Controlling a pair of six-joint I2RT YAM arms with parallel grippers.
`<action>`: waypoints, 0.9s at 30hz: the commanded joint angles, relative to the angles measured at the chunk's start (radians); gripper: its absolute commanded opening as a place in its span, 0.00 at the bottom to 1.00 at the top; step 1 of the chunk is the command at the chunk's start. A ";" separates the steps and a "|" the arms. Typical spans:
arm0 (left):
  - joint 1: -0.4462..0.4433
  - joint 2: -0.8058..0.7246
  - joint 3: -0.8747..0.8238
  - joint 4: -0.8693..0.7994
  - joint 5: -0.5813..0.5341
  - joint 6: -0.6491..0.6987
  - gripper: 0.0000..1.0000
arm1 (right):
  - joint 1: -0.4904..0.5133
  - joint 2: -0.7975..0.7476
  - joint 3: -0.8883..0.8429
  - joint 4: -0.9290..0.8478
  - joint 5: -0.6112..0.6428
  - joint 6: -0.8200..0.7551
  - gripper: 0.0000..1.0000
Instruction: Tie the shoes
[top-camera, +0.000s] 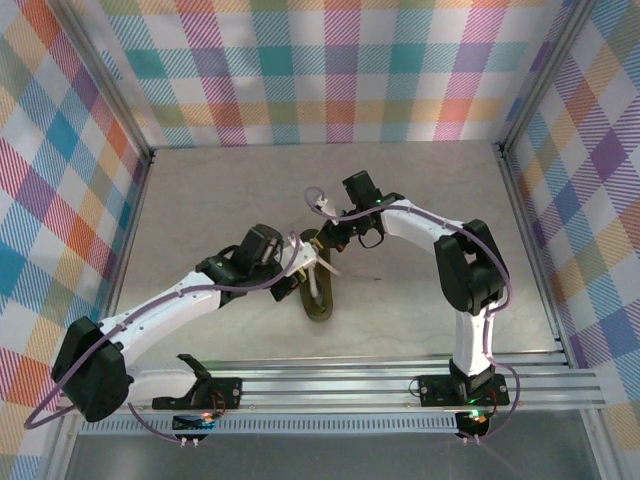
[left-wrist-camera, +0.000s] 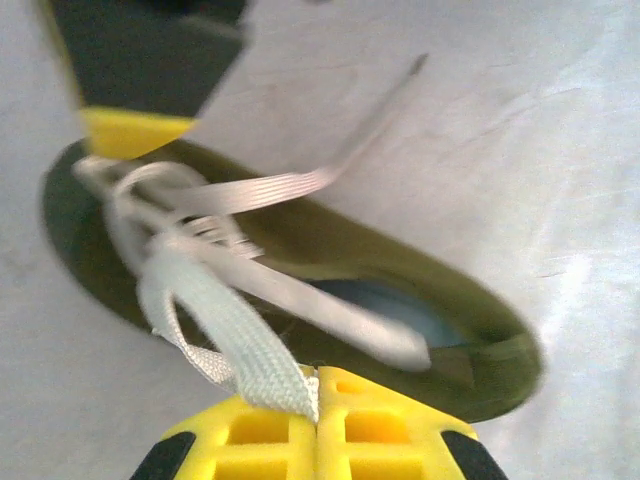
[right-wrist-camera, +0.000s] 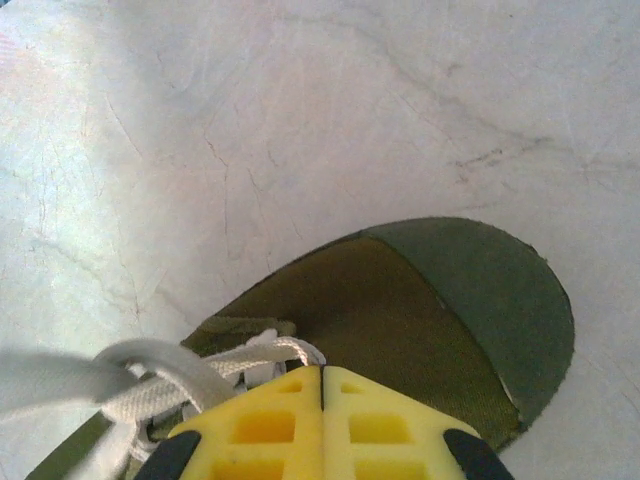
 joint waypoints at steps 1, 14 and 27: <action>-0.117 0.071 0.029 0.037 -0.064 -0.195 0.00 | 0.025 0.027 0.065 -0.045 -0.046 -0.048 0.00; -0.238 0.201 0.058 0.257 -0.221 -0.286 0.35 | 0.052 0.057 0.151 -0.120 -0.108 -0.086 0.01; -0.154 -0.219 -0.040 0.179 -0.556 -0.516 1.00 | 0.052 0.011 0.122 -0.057 -0.080 0.002 0.26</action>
